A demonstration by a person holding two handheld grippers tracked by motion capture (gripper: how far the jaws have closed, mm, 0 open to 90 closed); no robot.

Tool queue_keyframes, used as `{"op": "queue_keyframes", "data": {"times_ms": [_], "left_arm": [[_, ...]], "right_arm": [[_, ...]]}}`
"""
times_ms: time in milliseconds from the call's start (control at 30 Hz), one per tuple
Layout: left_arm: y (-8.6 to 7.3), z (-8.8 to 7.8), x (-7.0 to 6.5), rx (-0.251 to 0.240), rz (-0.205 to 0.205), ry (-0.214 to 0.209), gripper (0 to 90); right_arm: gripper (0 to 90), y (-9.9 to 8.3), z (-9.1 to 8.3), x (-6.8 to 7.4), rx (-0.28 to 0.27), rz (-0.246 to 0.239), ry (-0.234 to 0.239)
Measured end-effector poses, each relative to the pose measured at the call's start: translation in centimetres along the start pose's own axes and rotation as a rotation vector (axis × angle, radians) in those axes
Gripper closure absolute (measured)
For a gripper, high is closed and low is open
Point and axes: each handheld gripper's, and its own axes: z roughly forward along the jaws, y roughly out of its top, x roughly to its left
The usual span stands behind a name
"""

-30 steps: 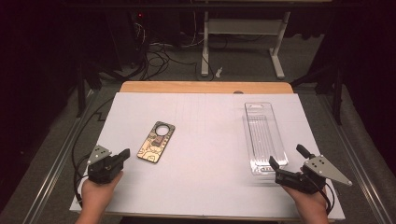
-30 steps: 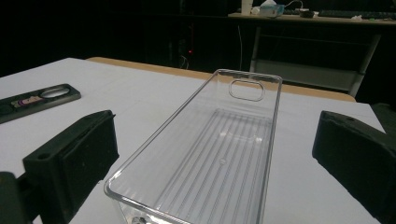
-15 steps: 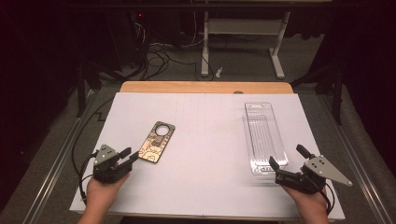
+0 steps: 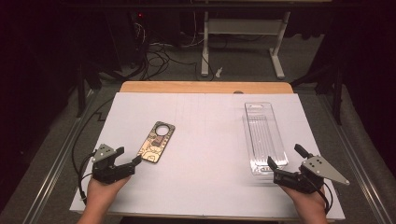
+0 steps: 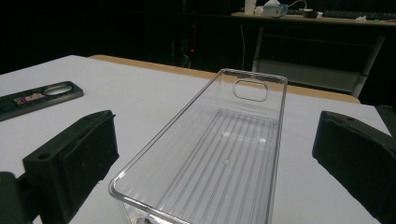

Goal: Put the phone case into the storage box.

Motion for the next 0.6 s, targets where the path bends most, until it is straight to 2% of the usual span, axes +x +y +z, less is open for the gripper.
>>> {"op": "queue_keyframes", "data": {"times_ms": [67,100,167,267,433,600], "left_arm": [[0.08,-0.01,-0.01,0.012,0.009,-0.018,15.6],[0.08,0.0,-0.05,0.016,0.015,-0.019,15.4],[0.12,0.08,-0.18,0.03,0.036,-0.018,10.6],[0.22,0.45,-0.33,0.064,0.046,-0.011,0.7],[0.23,0.78,-0.68,0.085,0.069,0.002,0.1],[0.19,0.95,-0.73,0.106,0.068,-0.001,0.1]], "right_arm": [[0.4,-0.01,0.0,0.0,0.001,0.0,-0.001],[0.4,-0.01,-0.01,0.01,0.001,0.0,-0.001],[0.4,-0.02,0.0,0.02,0.002,-0.001,-0.002],[0.4,-0.03,0.02,0.01,0.003,-0.002,-0.001],[0.4,-0.04,-0.01,-0.08,0.002,-0.001,-0.001],[0.4,-0.01,-0.08,-0.14,-0.001,-0.002,-0.001]]}}
